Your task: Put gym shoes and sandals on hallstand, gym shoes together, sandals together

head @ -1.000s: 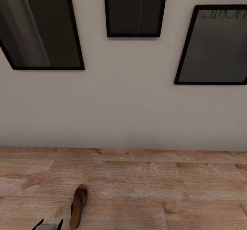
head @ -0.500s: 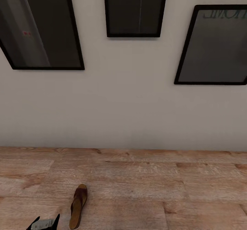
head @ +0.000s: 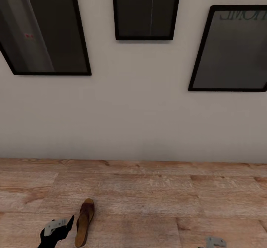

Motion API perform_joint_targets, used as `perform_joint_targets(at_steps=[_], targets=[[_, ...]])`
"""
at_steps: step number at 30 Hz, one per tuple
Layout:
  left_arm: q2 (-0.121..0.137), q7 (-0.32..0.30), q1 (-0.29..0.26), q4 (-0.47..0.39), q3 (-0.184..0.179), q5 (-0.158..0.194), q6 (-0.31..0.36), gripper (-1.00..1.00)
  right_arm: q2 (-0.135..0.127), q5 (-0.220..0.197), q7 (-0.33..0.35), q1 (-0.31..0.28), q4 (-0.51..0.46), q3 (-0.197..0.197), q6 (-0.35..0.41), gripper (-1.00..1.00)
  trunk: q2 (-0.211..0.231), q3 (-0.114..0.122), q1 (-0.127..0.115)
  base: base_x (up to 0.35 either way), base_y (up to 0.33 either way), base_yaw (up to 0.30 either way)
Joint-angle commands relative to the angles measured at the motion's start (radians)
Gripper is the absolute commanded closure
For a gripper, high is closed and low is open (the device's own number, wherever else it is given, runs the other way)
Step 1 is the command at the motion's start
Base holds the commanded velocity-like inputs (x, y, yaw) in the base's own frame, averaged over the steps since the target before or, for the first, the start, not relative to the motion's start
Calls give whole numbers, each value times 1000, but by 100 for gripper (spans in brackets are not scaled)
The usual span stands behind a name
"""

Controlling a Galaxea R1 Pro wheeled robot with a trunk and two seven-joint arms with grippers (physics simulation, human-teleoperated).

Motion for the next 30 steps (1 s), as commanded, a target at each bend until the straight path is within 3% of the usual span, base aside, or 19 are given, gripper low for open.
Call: perform_joint_targets(at_steps=[1,5,11,19,30], targets=[[-8,0,0,-13,2,0,13,-100,2,3,0,-2,0,10,3,-100,0,0,0,0,0,0],[-27,0,0,-31,5,-2,31,-100,4,7,-1,-4,-1,26,-2,-100,0,0,0,0,0,0],[-53,-1,0,-49,11,-2,51,-100,4,13,-1,-6,4,44,-70,-100,0,0,0,0,0,0],[-61,-1,-1,-54,14,-3,57,-100,3,15,-1,-5,32,50,-115,-100,0,0,0,48,-55,0],[-64,-1,0,-55,16,-3,59,-100,3,16,-1,-5,70,52,-135,-100,0,0,0,64,-209,0]])
